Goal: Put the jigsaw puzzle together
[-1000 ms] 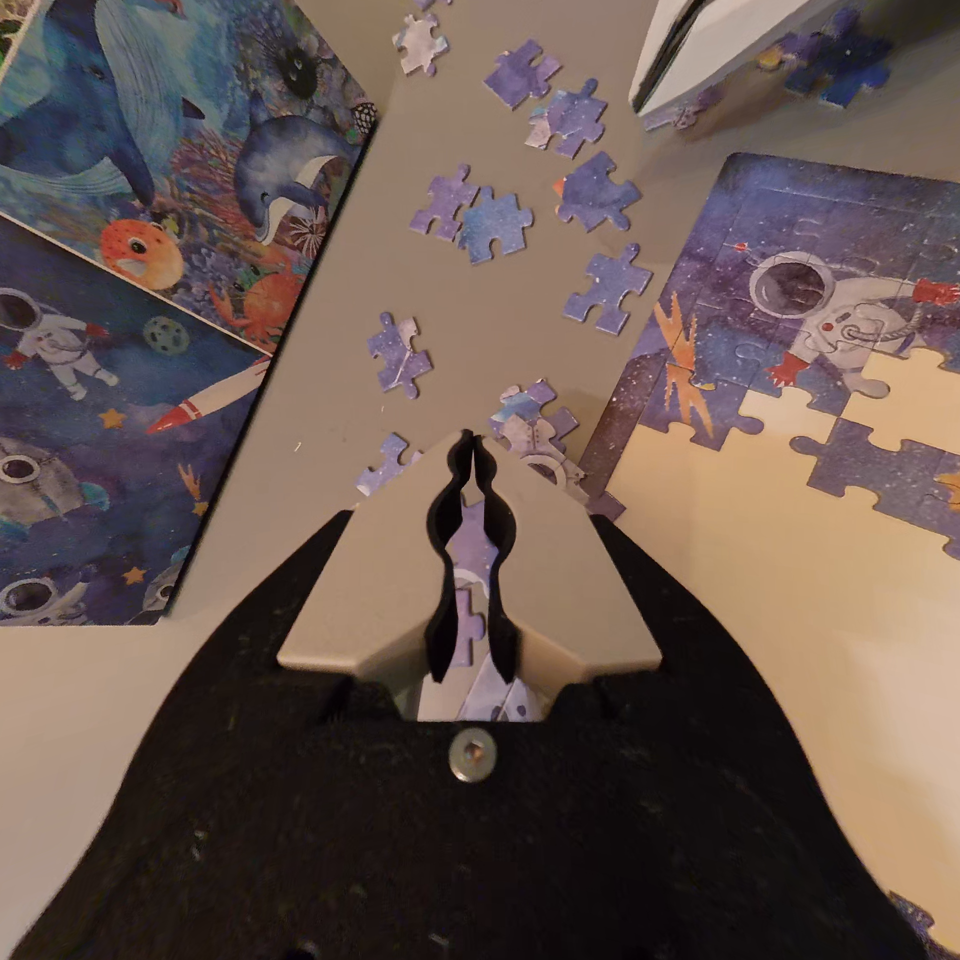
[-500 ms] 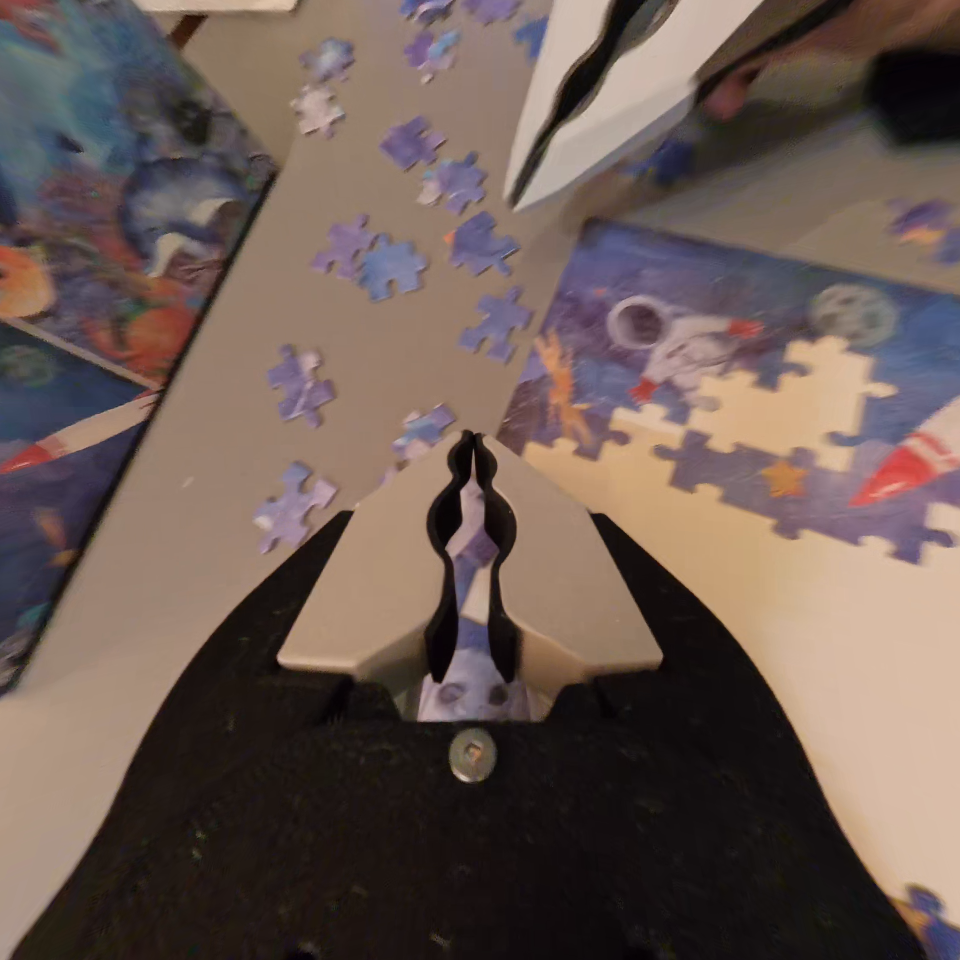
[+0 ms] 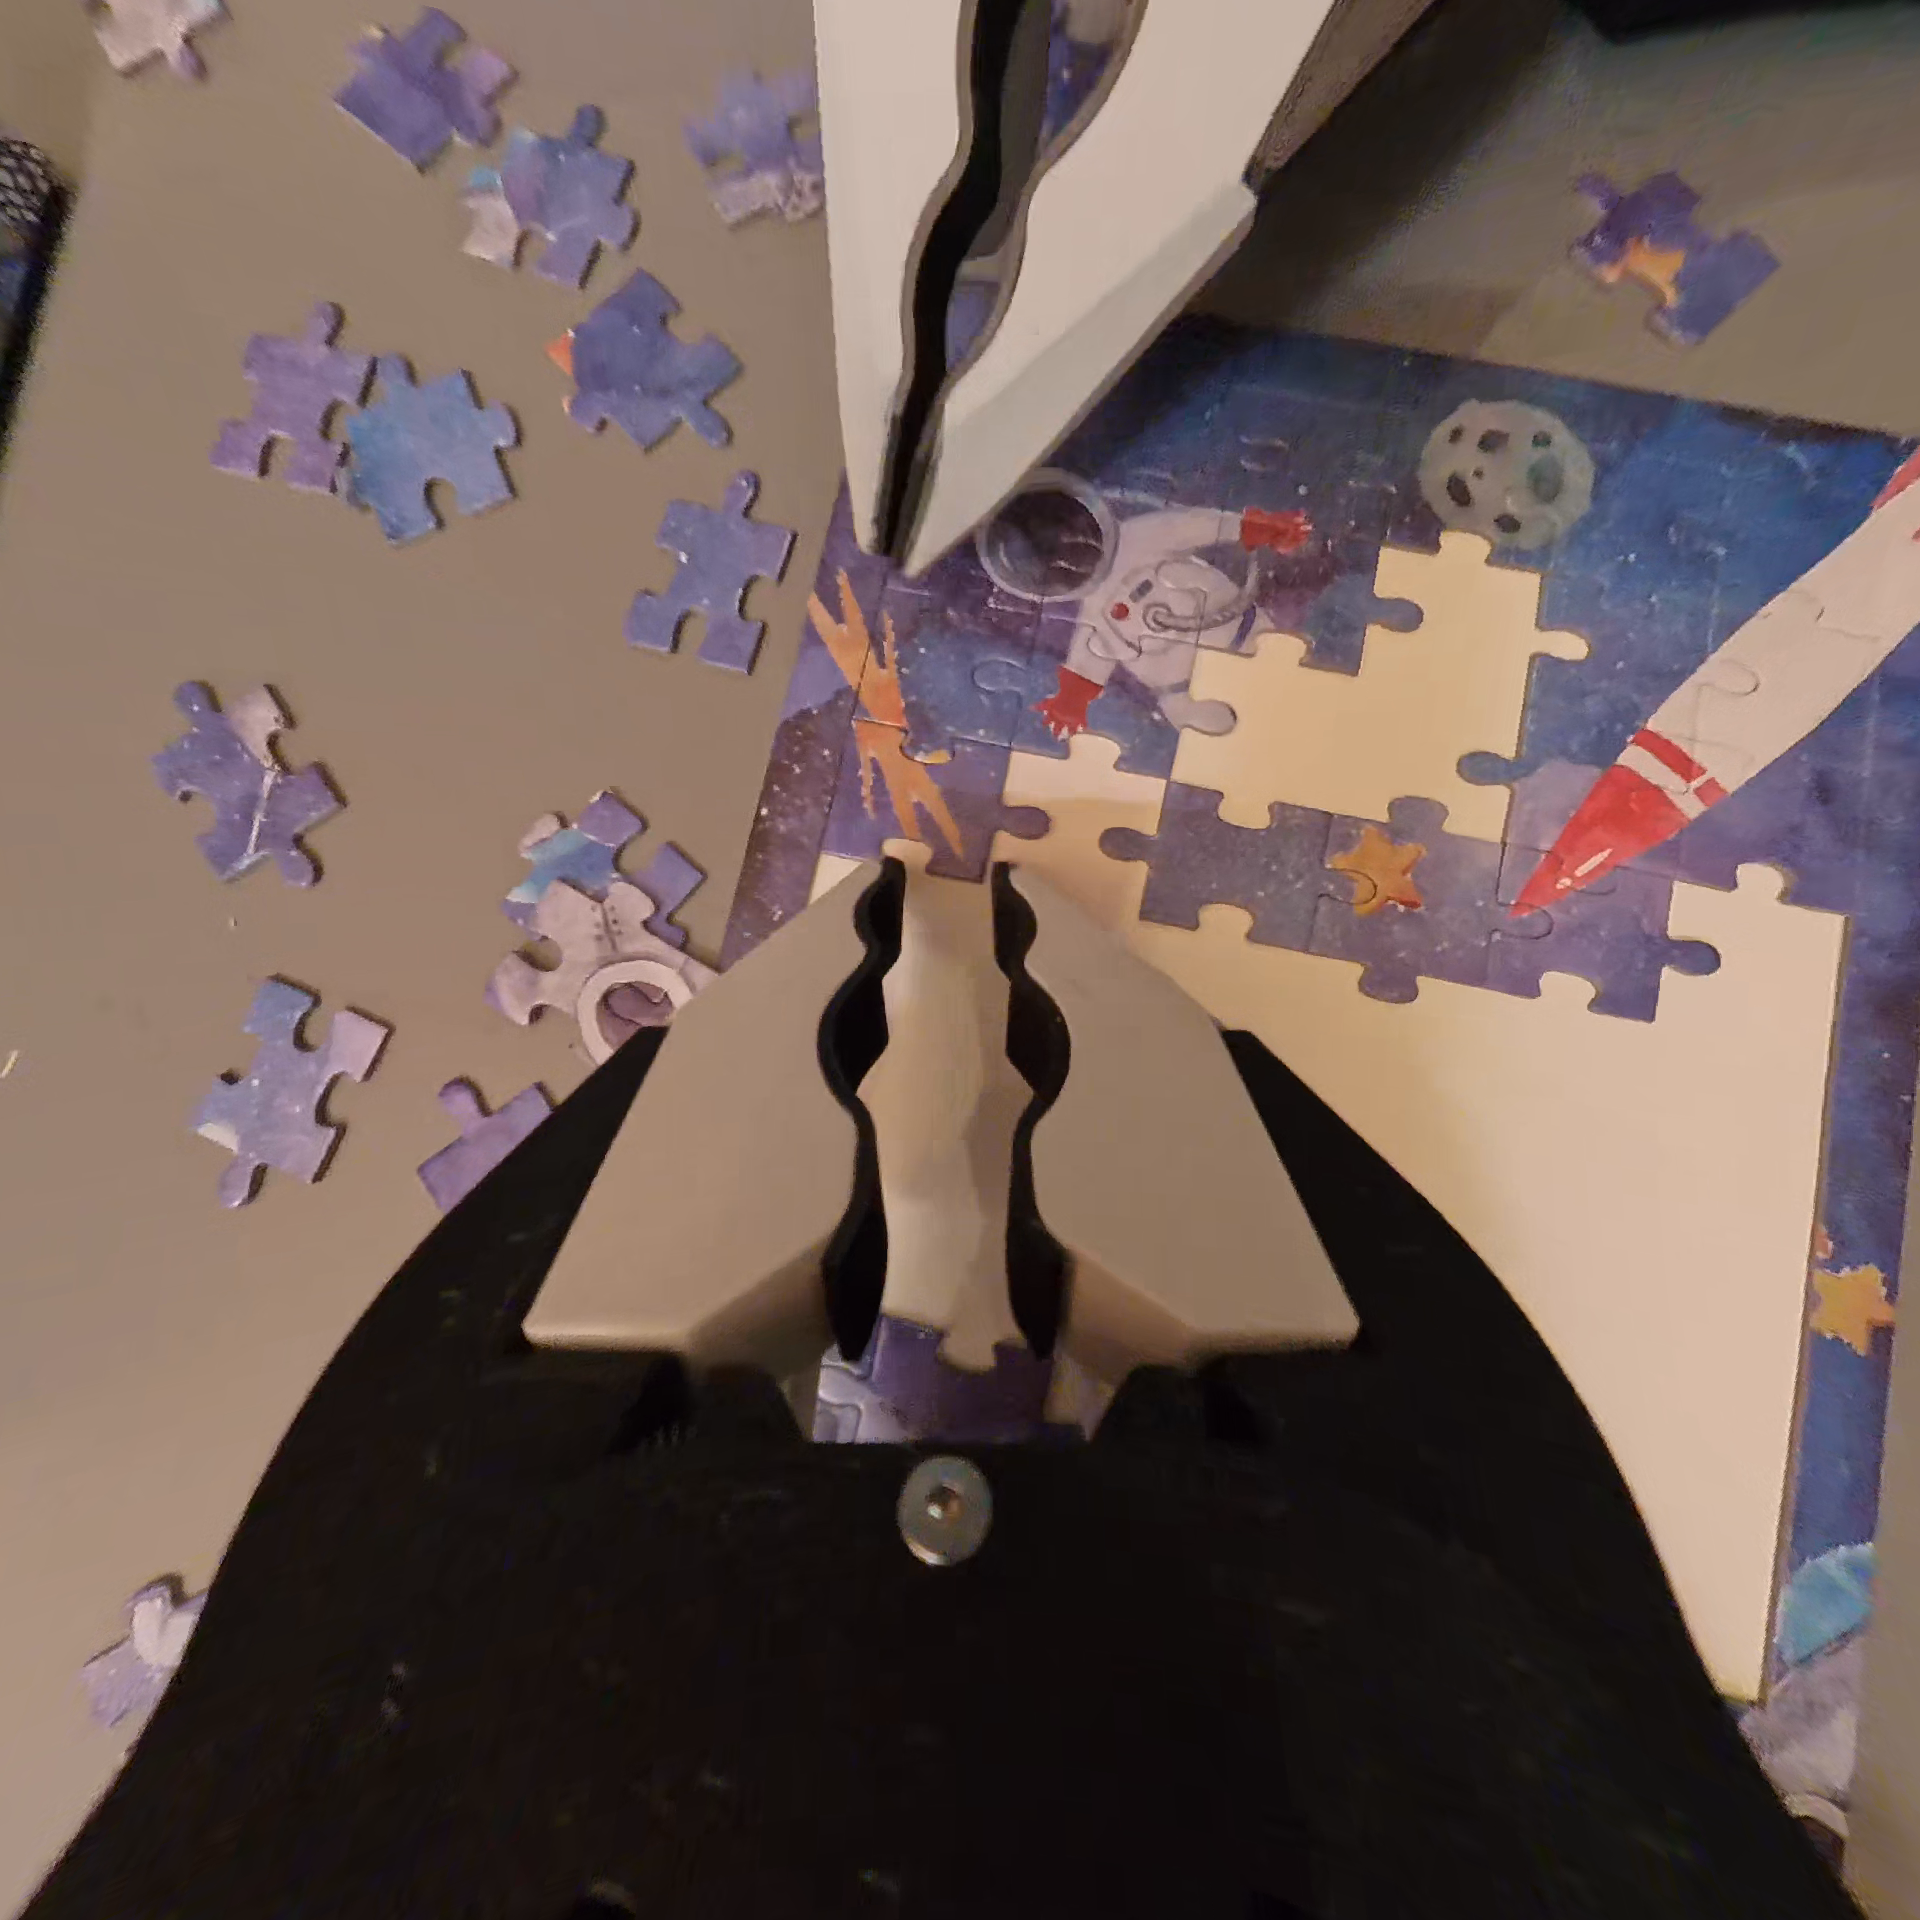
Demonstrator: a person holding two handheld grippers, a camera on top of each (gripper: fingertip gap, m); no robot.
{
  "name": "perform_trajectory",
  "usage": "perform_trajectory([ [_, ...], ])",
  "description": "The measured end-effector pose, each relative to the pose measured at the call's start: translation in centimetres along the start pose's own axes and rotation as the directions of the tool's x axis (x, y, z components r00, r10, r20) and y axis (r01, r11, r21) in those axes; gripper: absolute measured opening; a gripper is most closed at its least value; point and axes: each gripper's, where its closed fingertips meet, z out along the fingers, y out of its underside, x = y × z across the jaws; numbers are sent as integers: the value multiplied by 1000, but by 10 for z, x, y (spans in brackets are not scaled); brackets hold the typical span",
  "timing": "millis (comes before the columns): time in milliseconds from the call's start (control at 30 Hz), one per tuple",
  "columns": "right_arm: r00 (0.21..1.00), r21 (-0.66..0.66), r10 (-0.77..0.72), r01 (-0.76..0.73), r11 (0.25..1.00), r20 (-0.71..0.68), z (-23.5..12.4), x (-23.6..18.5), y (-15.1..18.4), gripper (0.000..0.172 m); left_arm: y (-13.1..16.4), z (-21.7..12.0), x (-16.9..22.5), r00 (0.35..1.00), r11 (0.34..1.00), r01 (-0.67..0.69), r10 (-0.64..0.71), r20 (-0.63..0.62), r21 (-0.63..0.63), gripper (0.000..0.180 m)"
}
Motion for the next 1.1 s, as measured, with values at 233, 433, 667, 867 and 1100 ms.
perform_trajectory([
  [233, 996, -83, 29, -22, 996, 80, 15, -18, 13, 1, -3, 2, 5, 1000, 1000, -19, 19, 10, -11, 19],
  [433, 992, -88, 90, -82, 993, 91, 15, -17, 14, 0, -5, 3, 5, 998, 998, 52, -51, -36, 25, 7],
  [667, 993, -101, 82, -74, 992, 80, 15, -17, 14, 0, -7, 3, 9, 997, 998, 49, -47, -58, 35, 0],
  [867, 993, -97, 90, -82, 992, 80, 15, -15, 14, 0, -10, 2, 7, 1000, 999, 17, -16, -25, 47, 0],
  [1100, 994, -100, 86, -79, 992, 74, 15, -14, 15, 0, -11, 2, 6, 1000, 999, -13, 13, 0, 47, 0],
])
